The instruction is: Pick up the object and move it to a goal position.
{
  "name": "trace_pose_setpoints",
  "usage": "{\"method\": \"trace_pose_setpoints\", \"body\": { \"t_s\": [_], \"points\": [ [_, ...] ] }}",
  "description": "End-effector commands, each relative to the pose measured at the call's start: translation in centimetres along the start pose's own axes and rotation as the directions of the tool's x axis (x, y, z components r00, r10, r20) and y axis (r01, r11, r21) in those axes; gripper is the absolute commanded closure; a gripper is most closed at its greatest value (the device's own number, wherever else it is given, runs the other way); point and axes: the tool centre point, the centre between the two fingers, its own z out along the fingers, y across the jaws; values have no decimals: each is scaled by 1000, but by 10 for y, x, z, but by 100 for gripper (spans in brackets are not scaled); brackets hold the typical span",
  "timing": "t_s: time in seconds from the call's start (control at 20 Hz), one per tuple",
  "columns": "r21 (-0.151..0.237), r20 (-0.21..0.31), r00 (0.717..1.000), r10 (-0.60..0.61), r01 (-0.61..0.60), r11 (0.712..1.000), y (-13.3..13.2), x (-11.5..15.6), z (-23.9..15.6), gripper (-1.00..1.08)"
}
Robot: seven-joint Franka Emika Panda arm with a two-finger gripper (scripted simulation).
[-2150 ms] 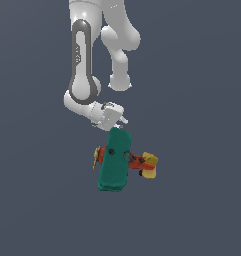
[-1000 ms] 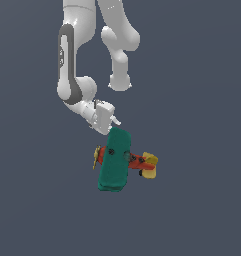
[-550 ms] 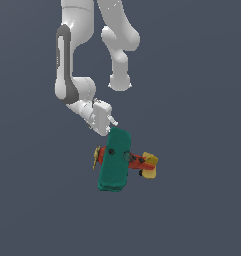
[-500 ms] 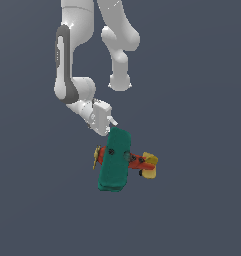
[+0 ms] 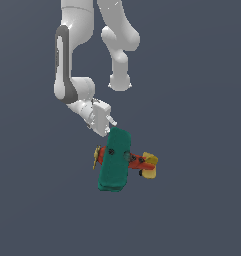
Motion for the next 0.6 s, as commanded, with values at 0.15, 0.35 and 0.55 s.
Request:
{"method": "trace_pose_setpoints", "body": {
  "t_s": [0.15, 0.35, 0.55],
  "points": [
    [-1, -9, 1000, 0, 0, 1000, 0, 2, 0, -20],
    [-1, -26, 1000, -1, 1, 1000, 0, 5, 0, -20],
    [6, -46, 999, -4, 4, 1000, 2, 8, -2, -20]
  ]
}}
